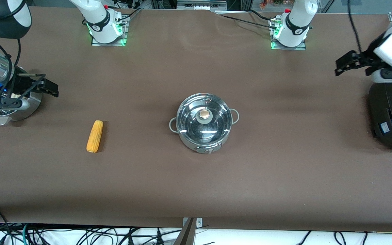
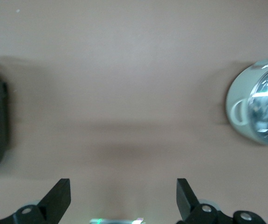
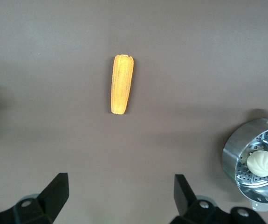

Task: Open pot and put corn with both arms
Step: 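Reach the right gripper to the corn while the left gripper reaches the lid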

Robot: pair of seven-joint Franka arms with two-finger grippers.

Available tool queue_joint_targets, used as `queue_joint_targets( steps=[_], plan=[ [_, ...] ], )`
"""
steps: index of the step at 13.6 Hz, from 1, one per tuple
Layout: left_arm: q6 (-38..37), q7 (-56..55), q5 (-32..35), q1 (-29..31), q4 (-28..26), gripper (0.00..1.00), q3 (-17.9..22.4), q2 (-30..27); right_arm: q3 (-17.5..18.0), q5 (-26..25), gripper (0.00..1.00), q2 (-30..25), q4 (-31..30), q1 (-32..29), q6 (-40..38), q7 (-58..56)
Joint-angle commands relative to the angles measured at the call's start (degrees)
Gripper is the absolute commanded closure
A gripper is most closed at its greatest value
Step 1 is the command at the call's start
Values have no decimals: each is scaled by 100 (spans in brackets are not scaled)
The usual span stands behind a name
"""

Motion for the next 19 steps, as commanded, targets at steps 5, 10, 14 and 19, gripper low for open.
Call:
queue_joint_targets(
  steps=[5,10,14,19],
  plan=[
    [917,-2282,-121,-339,-42,0,-1227,430,7,429,0,443,125,-174,558,-3],
    [1050,-2338,194,-884,37,0,-1492,1115,7,306,0,821,125,-183,979,-20],
    [1059,-2416,249,-1078,72,0,-1510,1467,7,297,0,1575,81,-122,1804,-29],
    [1602,-3600,222,-1587,669,0,-1484,2318,16,297,0,2201,-120,-104,2535,-20]
  ],
)
